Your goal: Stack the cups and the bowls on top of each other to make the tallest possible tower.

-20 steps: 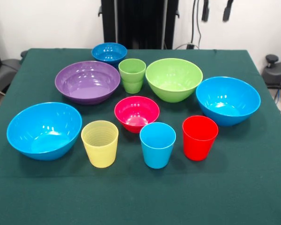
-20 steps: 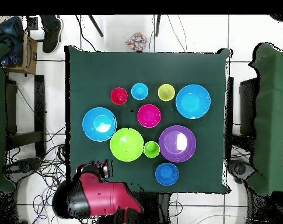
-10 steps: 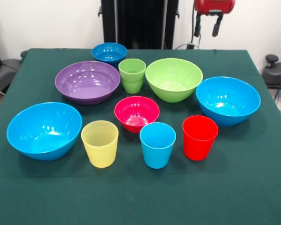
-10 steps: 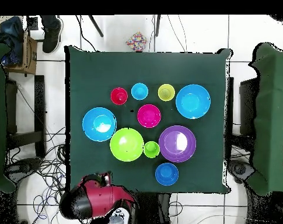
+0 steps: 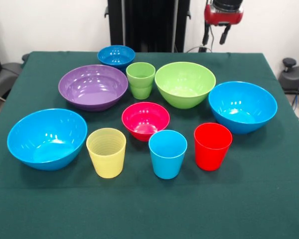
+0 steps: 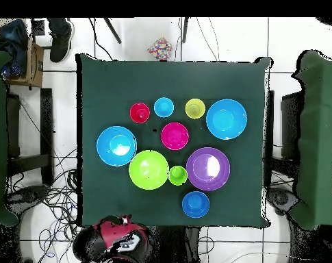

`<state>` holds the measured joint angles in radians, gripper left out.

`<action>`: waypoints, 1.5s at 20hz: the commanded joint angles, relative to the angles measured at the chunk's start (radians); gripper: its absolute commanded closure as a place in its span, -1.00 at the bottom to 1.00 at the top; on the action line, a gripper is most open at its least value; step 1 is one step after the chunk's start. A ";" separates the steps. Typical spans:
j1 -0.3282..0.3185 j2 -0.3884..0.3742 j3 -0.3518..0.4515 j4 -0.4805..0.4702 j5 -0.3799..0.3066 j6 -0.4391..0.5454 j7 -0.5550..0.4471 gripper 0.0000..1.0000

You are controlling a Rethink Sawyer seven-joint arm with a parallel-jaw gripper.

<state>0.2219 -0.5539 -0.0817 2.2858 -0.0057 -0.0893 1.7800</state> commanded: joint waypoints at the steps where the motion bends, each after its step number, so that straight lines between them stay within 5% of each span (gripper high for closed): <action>1: -0.007 0.203 0.048 -0.085 -0.012 -0.146 0.189 -1.00; 9: 0.016 0.307 0.039 -0.150 0.003 -0.163 0.196 -1.00; 18: -0.012 0.148 0.051 -0.083 0.002 -0.033 0.176 -1.00; 24: -0.008 -0.058 0.062 -0.019 0.032 0.184 0.174 -1.00; 30: -0.023 -0.068 0.074 -0.011 0.013 0.189 0.187 -1.00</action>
<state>0.2188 -0.5751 -0.1006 2.2881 -0.0053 0.0212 1.8326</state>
